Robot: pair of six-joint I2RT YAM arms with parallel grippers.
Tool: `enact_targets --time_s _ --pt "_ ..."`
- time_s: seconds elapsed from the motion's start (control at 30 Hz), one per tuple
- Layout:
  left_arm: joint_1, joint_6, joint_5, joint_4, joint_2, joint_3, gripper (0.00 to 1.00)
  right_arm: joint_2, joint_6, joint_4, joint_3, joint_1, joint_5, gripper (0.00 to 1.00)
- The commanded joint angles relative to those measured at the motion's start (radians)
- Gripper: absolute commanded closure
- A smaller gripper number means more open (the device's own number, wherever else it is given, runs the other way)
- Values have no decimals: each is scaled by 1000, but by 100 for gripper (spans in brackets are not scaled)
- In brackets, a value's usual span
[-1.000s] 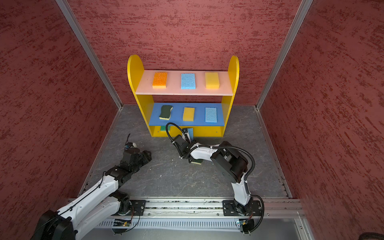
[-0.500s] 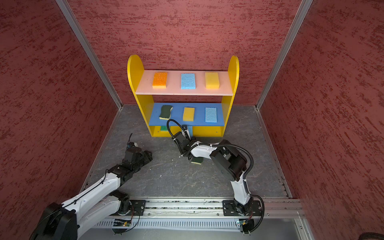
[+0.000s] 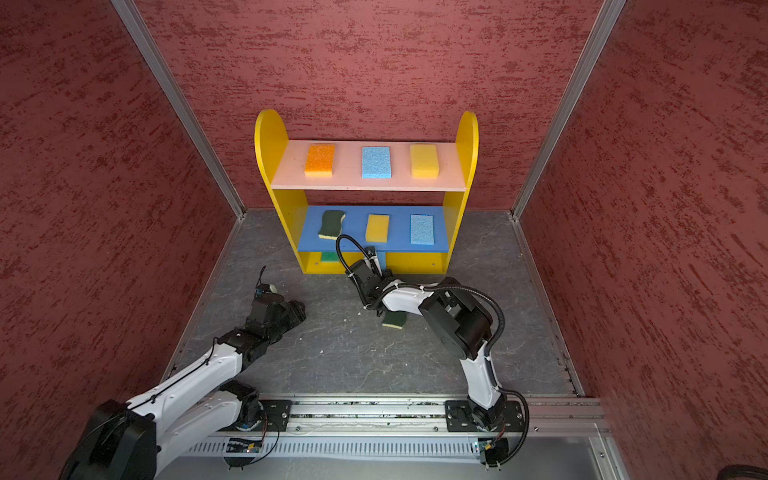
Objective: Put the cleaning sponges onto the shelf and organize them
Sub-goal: 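Lower the light blue sponge onto the yellow base beside the bright green sponge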
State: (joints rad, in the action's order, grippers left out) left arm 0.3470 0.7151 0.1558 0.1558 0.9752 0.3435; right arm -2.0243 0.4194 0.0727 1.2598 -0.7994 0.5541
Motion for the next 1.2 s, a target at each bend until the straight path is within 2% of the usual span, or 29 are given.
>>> enact_targets --time_s 0.0,0.7,1.17 --pt "-1 -28 -11 -21 12 35 33 -22 -21 -56 26 11 43 26" --pt "101 -15 74 -30 58 75 33 -83 -24 -89 82 53 18 24" --pt "109 -16 84 -35 94 87 33 -106 10 -64 85 64 22 19"
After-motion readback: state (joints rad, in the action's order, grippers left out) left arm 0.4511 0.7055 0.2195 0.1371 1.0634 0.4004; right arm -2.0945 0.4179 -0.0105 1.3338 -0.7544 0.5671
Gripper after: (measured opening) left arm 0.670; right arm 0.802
